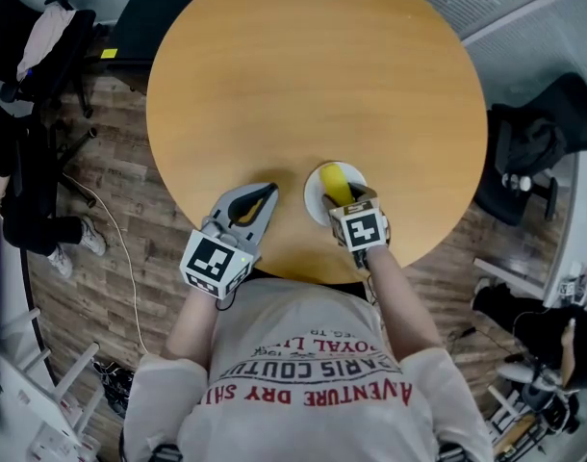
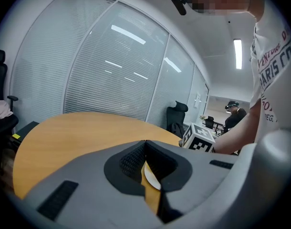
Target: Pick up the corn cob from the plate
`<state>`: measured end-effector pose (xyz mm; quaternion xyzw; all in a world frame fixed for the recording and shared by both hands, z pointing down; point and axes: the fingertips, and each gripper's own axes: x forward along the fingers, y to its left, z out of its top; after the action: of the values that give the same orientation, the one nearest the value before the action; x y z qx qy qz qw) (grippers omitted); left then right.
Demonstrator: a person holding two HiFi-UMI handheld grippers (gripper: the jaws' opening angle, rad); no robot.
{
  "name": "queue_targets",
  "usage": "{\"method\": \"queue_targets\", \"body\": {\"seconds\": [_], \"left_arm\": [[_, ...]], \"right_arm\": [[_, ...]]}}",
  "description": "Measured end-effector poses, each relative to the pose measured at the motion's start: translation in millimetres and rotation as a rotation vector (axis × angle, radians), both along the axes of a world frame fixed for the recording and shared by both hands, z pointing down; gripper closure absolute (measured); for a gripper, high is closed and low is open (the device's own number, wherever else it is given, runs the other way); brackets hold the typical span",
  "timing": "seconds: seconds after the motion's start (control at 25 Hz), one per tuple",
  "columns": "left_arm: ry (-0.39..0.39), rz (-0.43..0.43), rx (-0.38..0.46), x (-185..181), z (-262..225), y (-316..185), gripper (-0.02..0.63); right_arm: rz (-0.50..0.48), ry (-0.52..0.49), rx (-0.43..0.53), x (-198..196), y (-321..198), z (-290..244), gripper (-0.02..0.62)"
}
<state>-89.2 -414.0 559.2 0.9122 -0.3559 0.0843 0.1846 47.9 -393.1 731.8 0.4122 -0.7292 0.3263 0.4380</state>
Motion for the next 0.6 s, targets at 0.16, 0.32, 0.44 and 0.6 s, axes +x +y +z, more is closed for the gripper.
{"method": "queue_targets", "body": {"seconds": [0.16, 0.32, 0.44, 0.6], "left_arm": [[-0.022, 0.0, 0.02, 2, -7, 1, 0.571], [-0.042, 0.005, 0.046, 8, -18, 3, 0.571], [-0.059, 0.011, 0.084, 13, -32, 5, 0.571], [-0.043, 0.019, 0.146, 23, -63, 3, 0.571]], "right_arm": [[0.058, -0.096, 0.046, -1, 1, -20, 0.33], [0.089, -0.162, 0.148, 2, -10, -58, 0.33], [0.122, -0.224, 0.242, 4, -18, -98, 0.329], [0.13, -0.27, 0.378, 8, -25, -155, 0.329]]}}
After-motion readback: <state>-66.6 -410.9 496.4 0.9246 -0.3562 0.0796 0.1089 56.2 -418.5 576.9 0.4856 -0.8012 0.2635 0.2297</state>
